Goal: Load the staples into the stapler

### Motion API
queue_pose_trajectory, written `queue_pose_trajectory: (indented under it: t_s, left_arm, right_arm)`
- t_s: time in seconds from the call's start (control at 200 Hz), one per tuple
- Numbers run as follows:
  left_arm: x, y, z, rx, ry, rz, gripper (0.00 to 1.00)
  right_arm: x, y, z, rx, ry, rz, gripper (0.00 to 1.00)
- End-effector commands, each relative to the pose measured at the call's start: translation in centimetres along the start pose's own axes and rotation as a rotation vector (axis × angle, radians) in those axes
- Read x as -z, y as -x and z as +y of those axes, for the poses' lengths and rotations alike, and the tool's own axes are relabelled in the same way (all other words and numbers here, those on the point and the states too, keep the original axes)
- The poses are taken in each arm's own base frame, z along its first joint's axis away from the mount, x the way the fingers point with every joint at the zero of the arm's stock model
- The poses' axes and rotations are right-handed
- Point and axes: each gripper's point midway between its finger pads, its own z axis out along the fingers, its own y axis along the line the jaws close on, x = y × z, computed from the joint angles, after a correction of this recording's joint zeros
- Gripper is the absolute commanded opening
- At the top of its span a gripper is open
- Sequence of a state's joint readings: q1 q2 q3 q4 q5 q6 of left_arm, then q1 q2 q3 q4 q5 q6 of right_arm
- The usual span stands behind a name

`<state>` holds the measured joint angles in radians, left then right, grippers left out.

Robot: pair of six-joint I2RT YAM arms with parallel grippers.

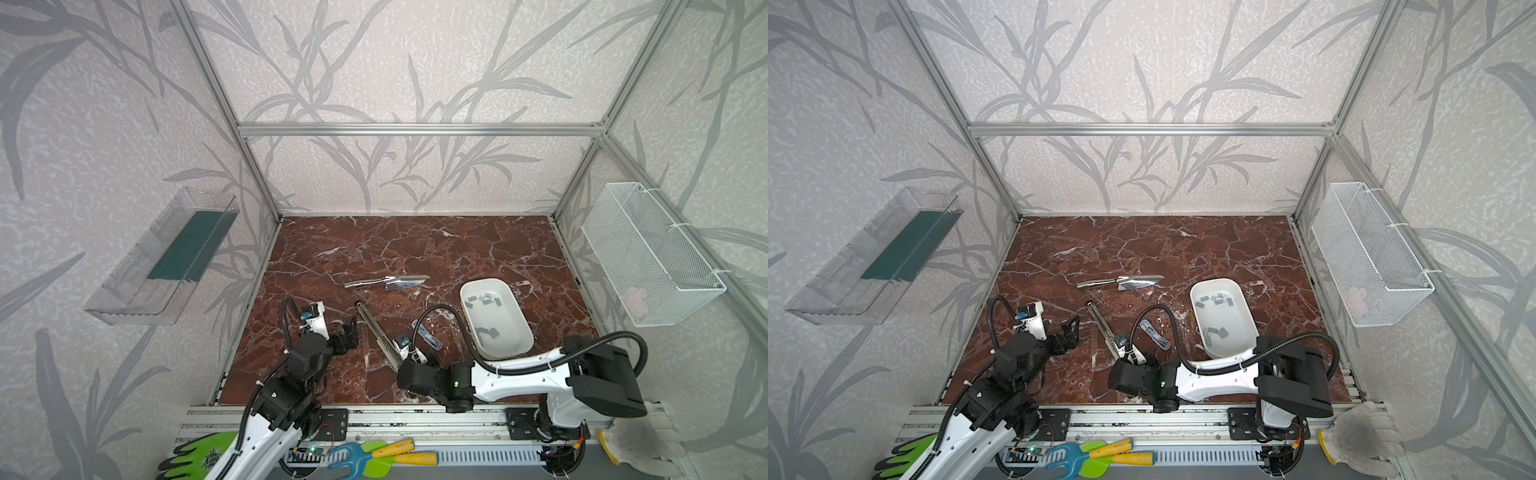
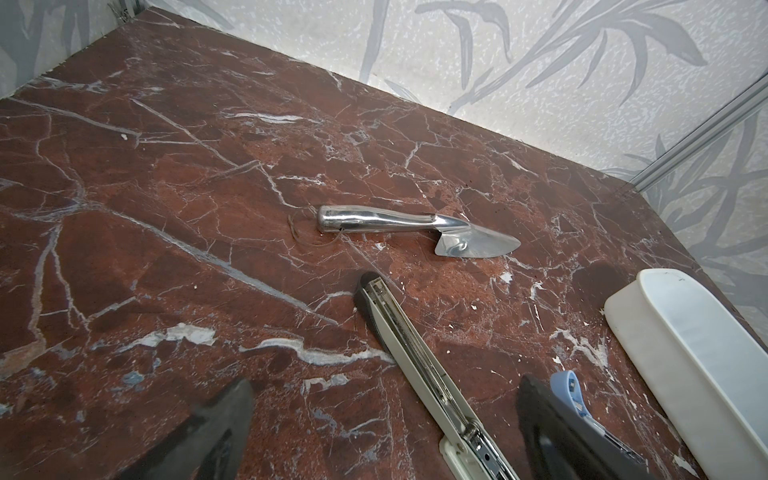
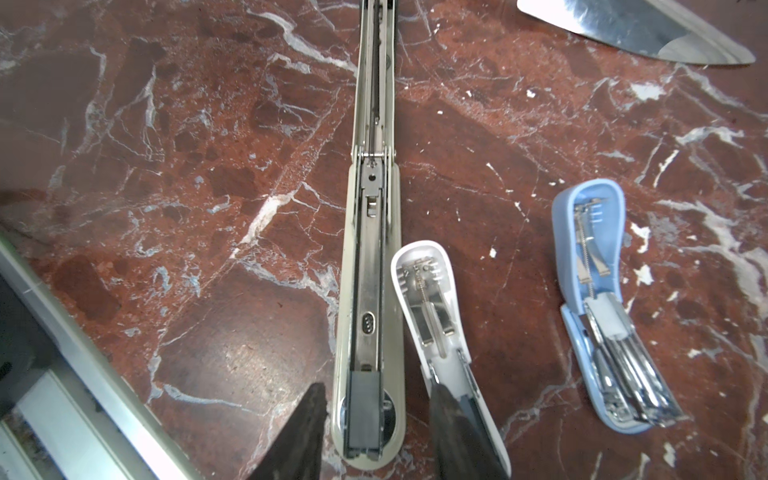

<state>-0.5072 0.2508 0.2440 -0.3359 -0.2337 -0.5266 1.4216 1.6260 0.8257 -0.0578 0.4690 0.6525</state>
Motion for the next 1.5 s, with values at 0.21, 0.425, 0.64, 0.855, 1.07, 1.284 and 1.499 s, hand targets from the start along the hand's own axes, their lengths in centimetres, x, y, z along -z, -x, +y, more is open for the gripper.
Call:
queue_pose_trajectory:
  t_s: [0.21, 0.425, 0.64, 0.855, 1.07, 1.284, 1.499]
  left_arm:
    - [-0.2, -0.1, 0.4, 0.011, 0.014, -0.012, 0.99]
    - [-0.2, 0.0, 0.4, 0.013, 0.013, -0.013, 0.99]
    - [-0.2, 0.0, 0.3, 0.013, 0.012, -0.012, 0.99]
    - [-0.2, -0.1, 0.3, 0.012, 0.012, -0.012, 0.99]
    - [-0.2, -0.1, 0.4, 0.012, 0.013, -0.012, 0.99]
    - [-0.2, 0.0, 0.4, 0.013, 0.016, -0.013, 0.99]
    - [-0.2, 0.0, 0.4, 0.012, 0.016, -0.014, 0.99]
  right_arm:
    - [-1.7, -1.2, 1.0, 0.055, -0.031, 0.064, 0.35]
    - [-2.3, -1.0, 1.4, 0.048, -0.048, 0.076, 0.24]
    - [-2.7, -0.3, 1.6, 0.026, -0.08, 0.071, 0.17]
    - [-3.5, 0.5, 3.0, 0.022, -0.064, 0.073, 0.15]
    - [-4.4, 1.0, 3.4, -0.015, -0.075, 0.085, 0.15]
    - [-5.0, 1.2, 2.8, -0.051, -0.101, 0.089, 0.15]
    - [-5.0, 1.3, 1.0, -0.101, -0.184, 0.068, 0.09]
